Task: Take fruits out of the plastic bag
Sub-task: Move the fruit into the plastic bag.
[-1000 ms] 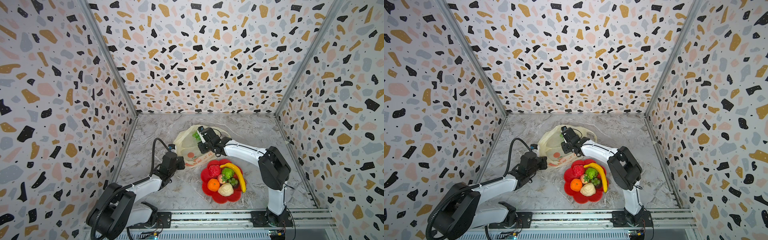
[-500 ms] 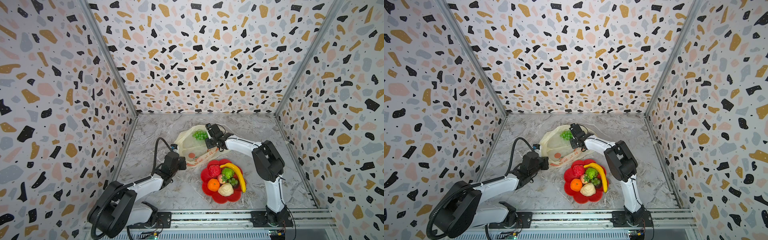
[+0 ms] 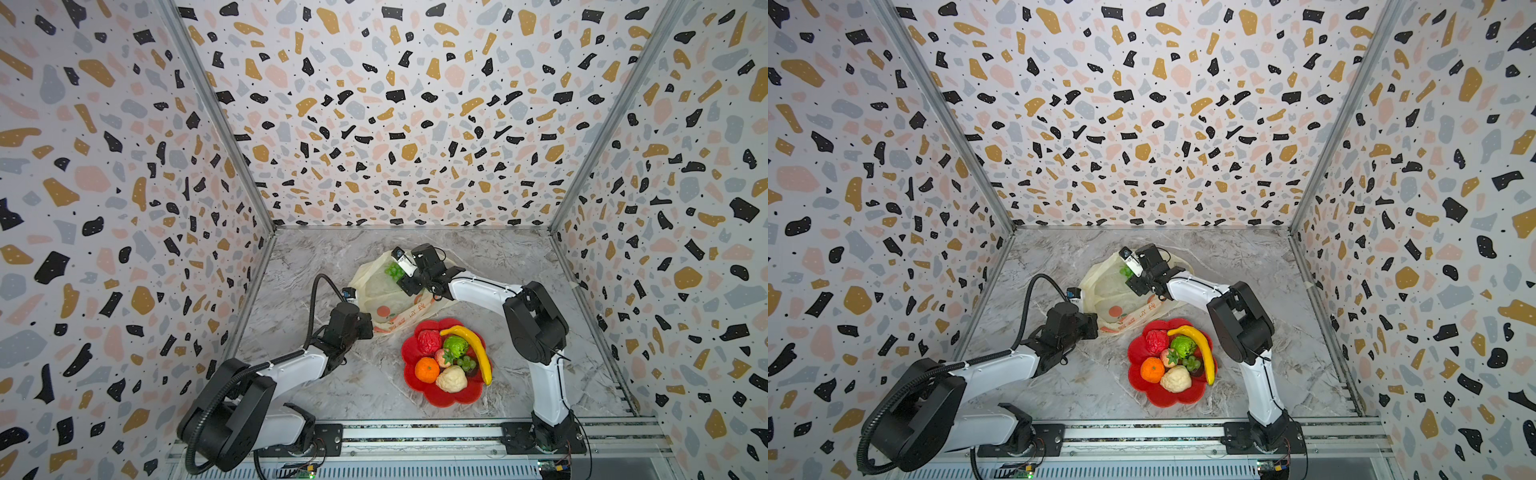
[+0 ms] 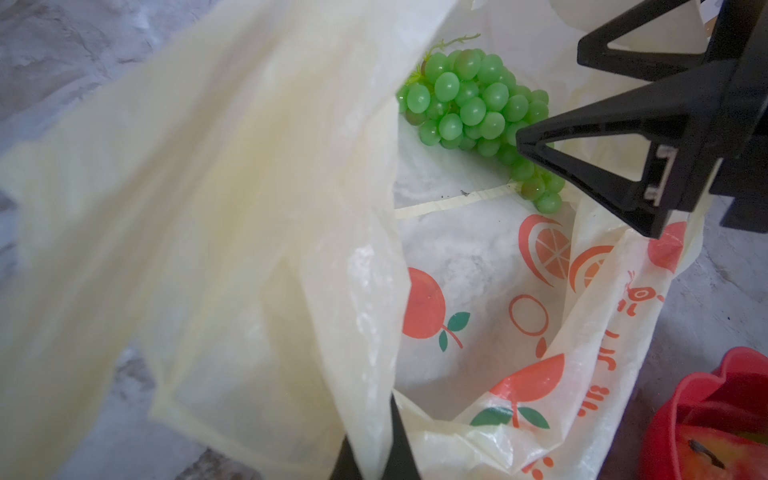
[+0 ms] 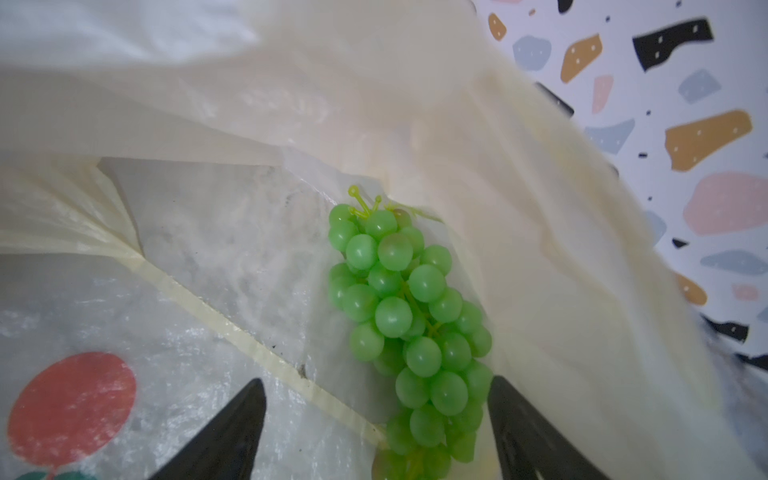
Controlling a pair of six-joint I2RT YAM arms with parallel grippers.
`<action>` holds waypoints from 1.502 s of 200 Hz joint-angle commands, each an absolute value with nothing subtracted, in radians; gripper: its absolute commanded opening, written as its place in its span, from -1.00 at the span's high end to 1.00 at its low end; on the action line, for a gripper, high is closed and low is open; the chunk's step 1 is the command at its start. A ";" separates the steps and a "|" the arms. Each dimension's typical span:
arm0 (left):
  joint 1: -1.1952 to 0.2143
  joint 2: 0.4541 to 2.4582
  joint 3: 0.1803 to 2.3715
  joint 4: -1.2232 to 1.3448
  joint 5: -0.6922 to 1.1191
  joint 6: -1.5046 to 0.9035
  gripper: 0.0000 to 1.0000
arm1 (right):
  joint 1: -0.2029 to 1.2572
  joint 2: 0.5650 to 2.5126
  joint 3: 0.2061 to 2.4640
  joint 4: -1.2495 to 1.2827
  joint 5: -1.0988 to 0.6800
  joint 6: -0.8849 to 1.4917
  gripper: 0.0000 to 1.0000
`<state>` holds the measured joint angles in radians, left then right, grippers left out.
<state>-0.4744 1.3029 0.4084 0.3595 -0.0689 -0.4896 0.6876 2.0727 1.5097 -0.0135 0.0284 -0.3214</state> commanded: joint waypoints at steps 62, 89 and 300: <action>-0.479 1.303 0.436 0.360 -0.097 -0.472 0.99 | 0.656 2.206 1.730 -0.068 -0.067 -0.598 -0.98; -0.478 1.313 0.438 0.361 -0.101 -0.472 0.98 | 0.636 2.251 1.788 -0.101 -0.076 -0.612 -0.98; -0.476 1.314 0.439 0.348 -0.140 -0.476 0.99 | 0.634 2.352 1.947 -0.360 -0.296 -0.603 -0.33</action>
